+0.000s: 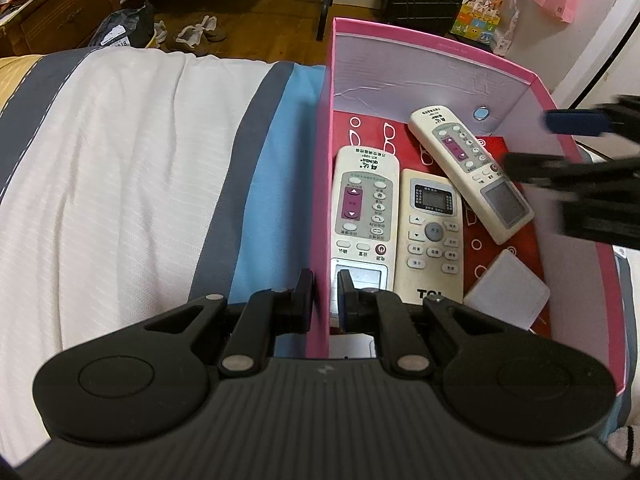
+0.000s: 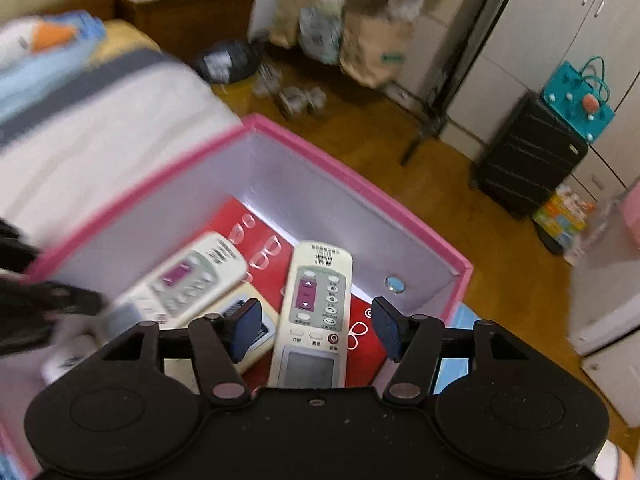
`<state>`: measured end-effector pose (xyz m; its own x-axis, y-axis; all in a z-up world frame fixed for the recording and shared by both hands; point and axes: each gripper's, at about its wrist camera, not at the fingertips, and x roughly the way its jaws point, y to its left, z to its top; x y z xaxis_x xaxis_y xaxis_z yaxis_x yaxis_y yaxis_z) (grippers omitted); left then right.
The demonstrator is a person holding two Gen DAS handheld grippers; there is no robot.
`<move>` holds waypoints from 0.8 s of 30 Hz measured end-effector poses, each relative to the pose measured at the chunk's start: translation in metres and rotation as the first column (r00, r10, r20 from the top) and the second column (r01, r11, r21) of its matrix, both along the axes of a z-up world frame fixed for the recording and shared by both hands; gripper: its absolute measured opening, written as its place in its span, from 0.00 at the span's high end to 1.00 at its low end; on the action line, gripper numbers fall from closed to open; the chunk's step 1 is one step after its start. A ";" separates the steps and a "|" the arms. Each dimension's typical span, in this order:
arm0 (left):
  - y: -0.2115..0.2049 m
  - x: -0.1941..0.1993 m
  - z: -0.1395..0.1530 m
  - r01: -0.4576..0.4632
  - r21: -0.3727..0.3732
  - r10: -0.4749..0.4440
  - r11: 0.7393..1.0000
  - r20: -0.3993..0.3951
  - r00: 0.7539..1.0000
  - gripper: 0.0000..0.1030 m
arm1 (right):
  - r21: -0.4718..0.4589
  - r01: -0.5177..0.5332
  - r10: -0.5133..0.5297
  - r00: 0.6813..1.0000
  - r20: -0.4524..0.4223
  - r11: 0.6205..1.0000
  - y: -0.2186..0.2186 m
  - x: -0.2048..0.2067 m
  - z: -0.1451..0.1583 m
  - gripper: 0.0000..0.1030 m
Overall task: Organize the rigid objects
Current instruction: 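Lower the remote beside the TCL remote and open the right tool, then return the right tool to the pile and grasp the large white charger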
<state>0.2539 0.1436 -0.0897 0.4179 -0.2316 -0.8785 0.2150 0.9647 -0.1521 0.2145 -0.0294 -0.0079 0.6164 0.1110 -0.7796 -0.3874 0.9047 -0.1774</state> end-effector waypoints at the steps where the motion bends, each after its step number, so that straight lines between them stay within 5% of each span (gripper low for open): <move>1: 0.000 0.000 0.000 0.000 0.002 0.000 1.000 0.000 1.000 0.91 | 0.035 -0.010 0.009 1.000 0.014 0.999 -0.007 -0.010 0.007 0.36; 12: -0.005 0.001 0.001 -0.006 0.024 0.006 1.000 -0.006 1.000 0.90 | 0.277 0.021 -0.011 0.999 -0.037 0.961 -0.119 -0.060 0.058 0.36; 17: -0.006 0.001 0.001 -0.007 0.030 0.008 1.000 -0.009 1.000 0.90 | 0.316 0.055 -0.039 0.998 -0.055 0.947 -0.160 -0.071 0.052 0.36; 24: -0.003 0.004 0.000 -0.026 0.015 0.026 1.000 -0.022 0.999 0.90 | 0.353 0.147 -0.104 0.985 -0.136 0.924 -0.212 -0.072 0.000 0.36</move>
<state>0.2579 0.1403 -0.0892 0.4039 -0.2082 -0.8908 0.1869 0.9720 -0.1425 0.1429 -0.2417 -0.0074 0.5540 0.3249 -0.7665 -0.2646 0.9417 0.2079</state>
